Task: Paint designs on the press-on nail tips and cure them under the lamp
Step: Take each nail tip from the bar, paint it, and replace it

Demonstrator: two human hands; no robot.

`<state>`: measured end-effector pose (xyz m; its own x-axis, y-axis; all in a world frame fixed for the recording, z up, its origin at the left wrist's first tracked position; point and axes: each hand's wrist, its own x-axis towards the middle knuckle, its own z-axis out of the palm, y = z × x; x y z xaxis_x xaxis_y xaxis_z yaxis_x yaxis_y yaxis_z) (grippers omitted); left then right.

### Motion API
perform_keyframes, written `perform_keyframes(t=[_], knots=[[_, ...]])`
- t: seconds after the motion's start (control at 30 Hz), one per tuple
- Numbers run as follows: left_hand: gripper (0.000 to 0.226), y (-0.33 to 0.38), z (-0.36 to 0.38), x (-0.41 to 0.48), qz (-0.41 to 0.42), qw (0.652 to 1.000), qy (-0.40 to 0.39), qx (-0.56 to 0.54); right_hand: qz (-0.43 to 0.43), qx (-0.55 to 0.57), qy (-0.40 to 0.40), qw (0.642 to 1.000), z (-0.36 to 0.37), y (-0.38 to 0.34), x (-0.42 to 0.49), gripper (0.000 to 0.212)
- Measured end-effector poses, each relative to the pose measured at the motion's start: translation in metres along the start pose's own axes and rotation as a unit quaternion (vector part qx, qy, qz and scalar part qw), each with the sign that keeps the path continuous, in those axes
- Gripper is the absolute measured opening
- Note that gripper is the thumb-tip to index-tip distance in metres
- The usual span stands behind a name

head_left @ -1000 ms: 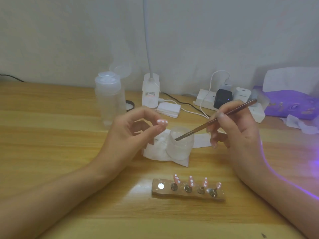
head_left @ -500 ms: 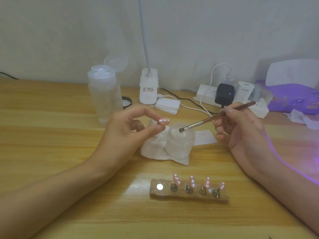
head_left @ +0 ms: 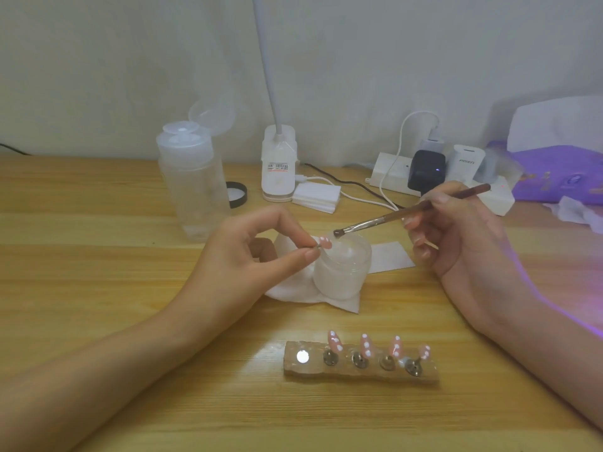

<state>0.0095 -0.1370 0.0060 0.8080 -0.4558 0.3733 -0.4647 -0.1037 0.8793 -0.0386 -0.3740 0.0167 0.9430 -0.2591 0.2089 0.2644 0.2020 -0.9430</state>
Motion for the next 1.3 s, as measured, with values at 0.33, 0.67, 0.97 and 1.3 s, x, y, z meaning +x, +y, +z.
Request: perform_keyframes(t=[0.33,0.67,0.97,1.3], knots=[[0.015,0.0014,-0.0004,-0.0002,0.001,1.000,-0.010,0.000,-0.003,-0.028,0.001,1.000,0.0013,-0.0001,-0.0017,0.016],[0.013,0.0054,-0.0029,-0.0038,0.045,0.995,-0.017,0.082,-0.007,-0.036,0.009,0.999,0.0016,-0.0005,-0.0021,0.018],[0.009,0.0035,-0.0017,-0.0038,0.078,0.990,-0.008,0.117,-0.007,-0.037,0.006,0.999,0.0007,0.0002,-0.0015,0.018],[0.008,0.0040,-0.0003,-0.0044,0.071,0.993,-0.012,0.097,-0.006,-0.031,0.000,1.000,0.0016,-0.0007,-0.0011,0.018]])
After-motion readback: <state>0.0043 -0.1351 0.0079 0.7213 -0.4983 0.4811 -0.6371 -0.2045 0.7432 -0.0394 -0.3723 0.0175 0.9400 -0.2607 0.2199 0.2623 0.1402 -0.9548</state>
